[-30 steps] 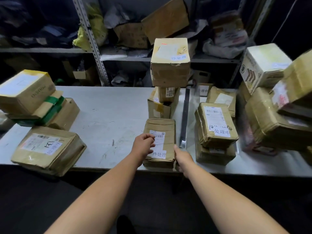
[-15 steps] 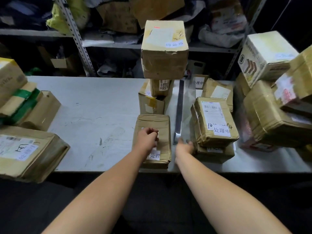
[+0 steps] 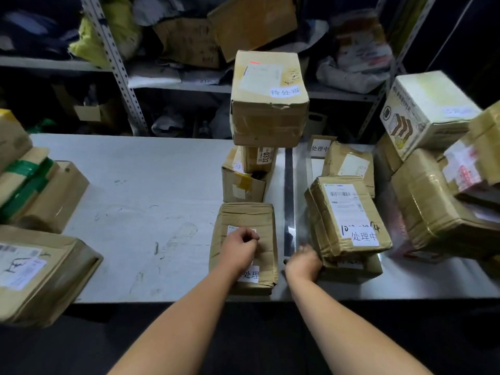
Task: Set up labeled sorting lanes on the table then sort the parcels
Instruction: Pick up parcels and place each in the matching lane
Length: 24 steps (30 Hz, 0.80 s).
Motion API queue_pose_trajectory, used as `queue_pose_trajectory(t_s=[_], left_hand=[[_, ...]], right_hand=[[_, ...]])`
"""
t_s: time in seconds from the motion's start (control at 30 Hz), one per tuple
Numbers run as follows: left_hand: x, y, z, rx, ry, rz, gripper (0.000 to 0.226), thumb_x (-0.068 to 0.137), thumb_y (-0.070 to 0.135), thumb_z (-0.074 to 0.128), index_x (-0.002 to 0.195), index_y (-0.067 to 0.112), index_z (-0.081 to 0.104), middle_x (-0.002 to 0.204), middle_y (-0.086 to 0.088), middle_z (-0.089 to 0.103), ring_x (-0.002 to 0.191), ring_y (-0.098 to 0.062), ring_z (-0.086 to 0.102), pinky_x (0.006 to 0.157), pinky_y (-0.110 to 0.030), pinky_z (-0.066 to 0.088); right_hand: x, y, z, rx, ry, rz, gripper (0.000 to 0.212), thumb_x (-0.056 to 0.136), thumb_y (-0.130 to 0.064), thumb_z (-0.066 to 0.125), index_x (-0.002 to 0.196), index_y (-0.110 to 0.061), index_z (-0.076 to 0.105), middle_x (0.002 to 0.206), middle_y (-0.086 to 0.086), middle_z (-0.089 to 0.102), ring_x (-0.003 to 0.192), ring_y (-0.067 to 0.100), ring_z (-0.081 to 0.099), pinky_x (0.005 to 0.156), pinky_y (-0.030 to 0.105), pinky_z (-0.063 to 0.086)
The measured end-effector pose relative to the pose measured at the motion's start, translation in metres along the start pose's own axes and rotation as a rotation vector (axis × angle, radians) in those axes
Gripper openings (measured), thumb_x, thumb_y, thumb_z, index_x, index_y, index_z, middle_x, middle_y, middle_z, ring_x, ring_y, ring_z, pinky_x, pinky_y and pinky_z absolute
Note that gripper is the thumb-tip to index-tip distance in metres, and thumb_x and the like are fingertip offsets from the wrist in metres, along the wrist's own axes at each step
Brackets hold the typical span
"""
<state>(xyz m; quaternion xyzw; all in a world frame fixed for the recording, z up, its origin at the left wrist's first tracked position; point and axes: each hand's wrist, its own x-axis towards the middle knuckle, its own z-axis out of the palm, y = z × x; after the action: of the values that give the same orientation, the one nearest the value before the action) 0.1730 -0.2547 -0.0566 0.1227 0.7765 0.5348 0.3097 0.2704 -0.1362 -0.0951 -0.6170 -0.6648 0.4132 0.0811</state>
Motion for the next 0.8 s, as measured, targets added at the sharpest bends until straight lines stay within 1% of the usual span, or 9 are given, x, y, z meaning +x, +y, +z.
queue_pose_trajectory(t_s=[0.2, 0.27, 0.33, 0.4, 0.5, 0.57, 0.67, 0.73, 0.8], left_hand=[[0.009, 0.004, 0.003, -0.009, -0.006, -0.014, 0.017, 0.089, 0.014, 0.057, 0.082, 0.026, 0.065, 0.093, -0.001, 0.069, 0.093, -0.022, 0.064, 0.091, -0.045, 0.053], [0.012, 0.005, 0.005, -0.019, -0.005, -0.016, 0.017, 0.089, 0.013, 0.057, 0.081, 0.025, 0.065, 0.092, -0.001, 0.069, 0.093, -0.022, 0.064, 0.092, -0.045, 0.053], [0.015, 0.006, 0.007, -0.023, -0.005, -0.021, 0.017, 0.089, 0.013, 0.057, 0.080, 0.025, 0.065, 0.093, -0.002, 0.070, 0.094, -0.023, 0.065, 0.093, -0.045, 0.053], [0.017, 0.006, 0.009, -0.025, 0.000, -0.023, 0.018, 0.088, 0.013, 0.058, 0.078, 0.026, 0.066, 0.091, -0.001, 0.070, 0.093, -0.024, 0.065, 0.093, -0.047, 0.053], [0.017, 0.007, 0.010, -0.024, -0.013, -0.026, 0.019, 0.089, 0.013, 0.057, 0.078, 0.026, 0.065, 0.090, -0.001, 0.069, 0.093, -0.024, 0.064, 0.092, -0.049, 0.053], [0.019, 0.006, 0.010, -0.014, -0.015, -0.020, 0.018, 0.089, 0.014, 0.057, 0.079, 0.026, 0.066, 0.091, -0.001, 0.069, 0.093, -0.024, 0.064, 0.092, -0.049, 0.053], [0.018, 0.007, 0.010, -0.022, -0.023, -0.020, 0.017, 0.088, 0.015, 0.057, 0.079, 0.026, 0.066, 0.091, -0.002, 0.069, 0.093, -0.025, 0.064, 0.091, -0.049, 0.054], [0.017, 0.009, 0.010, -0.029, -0.025, -0.023, 0.018, 0.088, 0.014, 0.057, 0.079, 0.026, 0.066, 0.090, -0.002, 0.068, 0.092, -0.026, 0.064, 0.089, -0.048, 0.055], [0.015, 0.012, 0.009, -0.033, -0.018, -0.020, 0.018, 0.089, 0.013, 0.057, 0.079, 0.026, 0.065, 0.088, -0.003, 0.067, 0.087, -0.027, 0.063, 0.083, -0.045, 0.055]], right_hand=[[0.000, 0.006, 0.000, -0.026, -0.024, -0.021, 0.028, 0.099, -0.005, 0.053, 0.124, 0.001, 0.063, 0.122, 0.018, 0.066, 0.114, 0.033, 0.061, 0.084, 0.029, 0.042], [-0.002, 0.009, 0.001, -0.011, 0.009, -0.036, 0.025, 0.100, -0.005, 0.054, 0.122, 0.000, 0.065, 0.121, 0.018, 0.066, 0.113, 0.033, 0.062, 0.080, 0.025, 0.038], [-0.006, 0.008, 0.004, 0.052, 0.072, 0.002, 0.025, 0.105, -0.009, 0.047, 0.120, 0.000, 0.065, 0.119, 0.022, 0.066, 0.112, 0.034, 0.063, 0.081, 0.026, 0.038], [-0.008, 0.007, 0.004, 0.112, 0.090, 0.054, 0.029, 0.108, -0.010, 0.041, 0.121, 0.002, 0.064, 0.121, 0.024, 0.064, 0.113, 0.036, 0.063, 0.083, 0.028, 0.040], [-0.005, 0.010, 0.004, 0.108, 0.024, 0.040, 0.030, 0.103, -0.005, 0.050, 0.130, 0.003, 0.058, 0.128, 0.021, 0.062, 0.118, 0.034, 0.059, 0.082, 0.026, 0.037], [-0.005, 0.012, 0.004, 0.084, 0.049, 0.010, 0.032, 0.102, -0.005, 0.051, 0.133, 0.002, 0.056, 0.128, 0.023, 0.062, 0.118, 0.035, 0.060, 0.087, 0.031, 0.042], [-0.015, 0.007, 0.003, 0.111, 0.107, 0.030, 0.031, 0.106, -0.015, 0.050, 0.131, 0.002, 0.056, 0.126, 0.029, 0.062, 0.118, 0.043, 0.061, 0.096, 0.042, 0.049], [-0.017, 0.005, 0.002, 0.104, 0.082, 0.053, 0.032, 0.105, -0.020, 0.055, 0.128, 0.003, 0.057, 0.127, 0.028, 0.062, 0.119, 0.043, 0.061, 0.097, 0.044, 0.050], [-0.017, 0.001, -0.003, 0.097, 0.056, 0.082, 0.034, 0.104, -0.022, 0.057, 0.124, 0.004, 0.059, 0.127, 0.027, 0.062, 0.119, 0.042, 0.062, 0.097, 0.044, 0.050]])
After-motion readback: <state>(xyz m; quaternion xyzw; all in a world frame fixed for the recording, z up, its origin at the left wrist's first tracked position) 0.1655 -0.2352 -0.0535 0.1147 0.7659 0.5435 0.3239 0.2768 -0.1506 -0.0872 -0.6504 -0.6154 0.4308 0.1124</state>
